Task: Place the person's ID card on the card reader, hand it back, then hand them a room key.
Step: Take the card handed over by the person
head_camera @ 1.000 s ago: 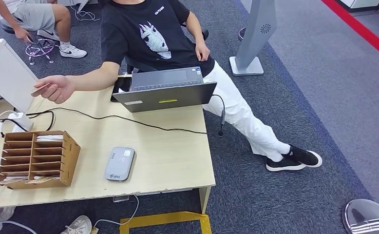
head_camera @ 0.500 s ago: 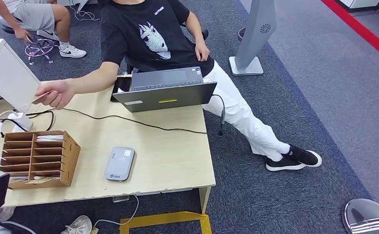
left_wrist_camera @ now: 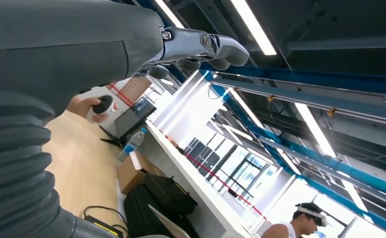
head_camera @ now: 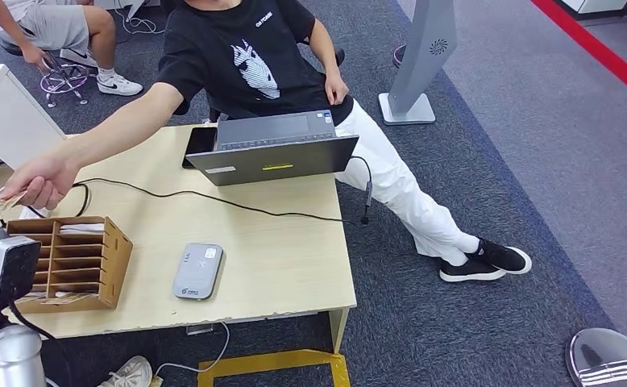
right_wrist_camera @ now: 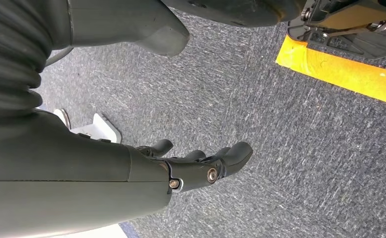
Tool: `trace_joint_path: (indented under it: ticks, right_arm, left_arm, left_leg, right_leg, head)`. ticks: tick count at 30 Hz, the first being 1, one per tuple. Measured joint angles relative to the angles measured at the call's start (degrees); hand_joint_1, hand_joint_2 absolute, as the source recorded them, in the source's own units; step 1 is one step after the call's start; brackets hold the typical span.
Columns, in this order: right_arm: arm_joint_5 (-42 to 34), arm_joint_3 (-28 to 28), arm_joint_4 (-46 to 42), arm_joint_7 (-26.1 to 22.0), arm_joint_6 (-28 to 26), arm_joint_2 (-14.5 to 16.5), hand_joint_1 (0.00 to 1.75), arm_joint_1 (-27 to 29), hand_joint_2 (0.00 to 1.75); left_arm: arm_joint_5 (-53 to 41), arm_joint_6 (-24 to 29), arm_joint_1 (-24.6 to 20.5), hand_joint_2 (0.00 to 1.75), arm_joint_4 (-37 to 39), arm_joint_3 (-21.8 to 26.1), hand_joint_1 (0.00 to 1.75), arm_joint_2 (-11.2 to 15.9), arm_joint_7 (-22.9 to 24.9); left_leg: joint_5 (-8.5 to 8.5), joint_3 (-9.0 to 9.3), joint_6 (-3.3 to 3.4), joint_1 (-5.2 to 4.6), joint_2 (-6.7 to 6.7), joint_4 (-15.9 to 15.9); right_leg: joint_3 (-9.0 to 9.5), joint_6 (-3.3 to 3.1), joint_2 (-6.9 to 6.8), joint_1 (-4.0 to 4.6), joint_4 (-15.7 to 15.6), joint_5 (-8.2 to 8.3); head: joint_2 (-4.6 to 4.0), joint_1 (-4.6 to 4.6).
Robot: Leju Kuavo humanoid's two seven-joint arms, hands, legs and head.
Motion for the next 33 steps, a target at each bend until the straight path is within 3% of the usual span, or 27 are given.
trace_joint_path:
  ticks: [15,25,29,33]
  right_arm:
    - [-0.1,0.0,0.2,0.0,-0.3,0.0,0.00,-0.1,1.75]
    - [-0.2,0.0,0.3,0.0,-0.5,0.0,0.00,0.0,1.75]
    - [-0.2,0.0,0.3,0.0,-0.5,0.0,0.00,0.0,1.75]
    - [-0.2,0.0,0.3,0.0,-0.6,0.0,0.00,0.0,1.75]
  left_arm:
    - [-1.7,0.1,-0.5,1.75,0.0,-10.1,0.00,-1.7,1.5]
    - [-0.6,0.1,-0.4,1.75,-0.8,-13.1,0.02,-1.7,4.1]
    - [-0.1,0.1,-0.2,1.75,-0.9,-13.2,1.75,-1.7,3.9]
    - [-0.1,0.1,-0.1,1.75,-1.0,-13.2,1.75,-1.7,3.5]
  left_leg:
    - [0.00,-0.01,0.00,0.00,0.00,0.0]
    - [0.00,-0.02,0.00,0.00,0.01,0.0]
    - [0.00,-0.02,0.00,0.00,0.01,0.0]
    - [0.00,-0.02,0.00,0.00,0.01,0.0]
  right_leg:
    - [0.00,0.00,0.00,0.00,0.0,0.00]
    - [0.00,0.00,0.01,0.00,0.0,0.00]
    - [0.00,0.00,0.01,0.00,0.0,0.00]
    - [0.00,0.00,0.02,0.00,0.0,0.00]
  head:
    - [0.00,0.00]
    - [0.00,0.00]
    - [0.00,0.00]
    - [0.00,0.00]
